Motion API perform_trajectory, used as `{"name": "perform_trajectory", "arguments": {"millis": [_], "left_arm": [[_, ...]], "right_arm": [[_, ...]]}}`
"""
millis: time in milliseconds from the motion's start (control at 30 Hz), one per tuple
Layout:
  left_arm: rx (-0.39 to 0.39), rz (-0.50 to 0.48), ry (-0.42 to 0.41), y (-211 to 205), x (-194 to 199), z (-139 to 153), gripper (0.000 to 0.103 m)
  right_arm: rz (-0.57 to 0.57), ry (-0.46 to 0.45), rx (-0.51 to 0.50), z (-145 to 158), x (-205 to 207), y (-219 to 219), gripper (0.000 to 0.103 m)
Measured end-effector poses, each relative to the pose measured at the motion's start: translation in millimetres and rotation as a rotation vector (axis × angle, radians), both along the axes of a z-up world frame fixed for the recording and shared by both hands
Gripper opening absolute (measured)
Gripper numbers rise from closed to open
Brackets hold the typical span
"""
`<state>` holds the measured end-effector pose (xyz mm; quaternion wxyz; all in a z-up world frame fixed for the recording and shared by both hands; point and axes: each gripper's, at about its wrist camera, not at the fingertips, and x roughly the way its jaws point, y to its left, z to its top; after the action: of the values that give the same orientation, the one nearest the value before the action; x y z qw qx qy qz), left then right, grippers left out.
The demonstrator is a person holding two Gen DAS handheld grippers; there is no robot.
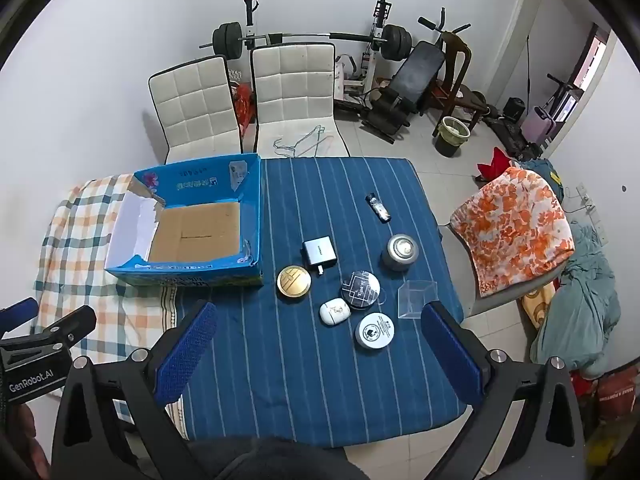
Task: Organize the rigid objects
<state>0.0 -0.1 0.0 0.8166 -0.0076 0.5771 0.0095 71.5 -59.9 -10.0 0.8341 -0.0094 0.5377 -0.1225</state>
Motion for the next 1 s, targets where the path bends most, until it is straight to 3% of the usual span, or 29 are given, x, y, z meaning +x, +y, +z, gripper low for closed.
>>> {"name": "perform_trajectory", "arguments": {"millis": [1000], "left_arm": [[-0.019, 0.001, -0.013, -5, 9, 8, 0.103]], "right_arm": [[0.018, -0.022, -0.005, 4, 3, 7, 0.103]]}}
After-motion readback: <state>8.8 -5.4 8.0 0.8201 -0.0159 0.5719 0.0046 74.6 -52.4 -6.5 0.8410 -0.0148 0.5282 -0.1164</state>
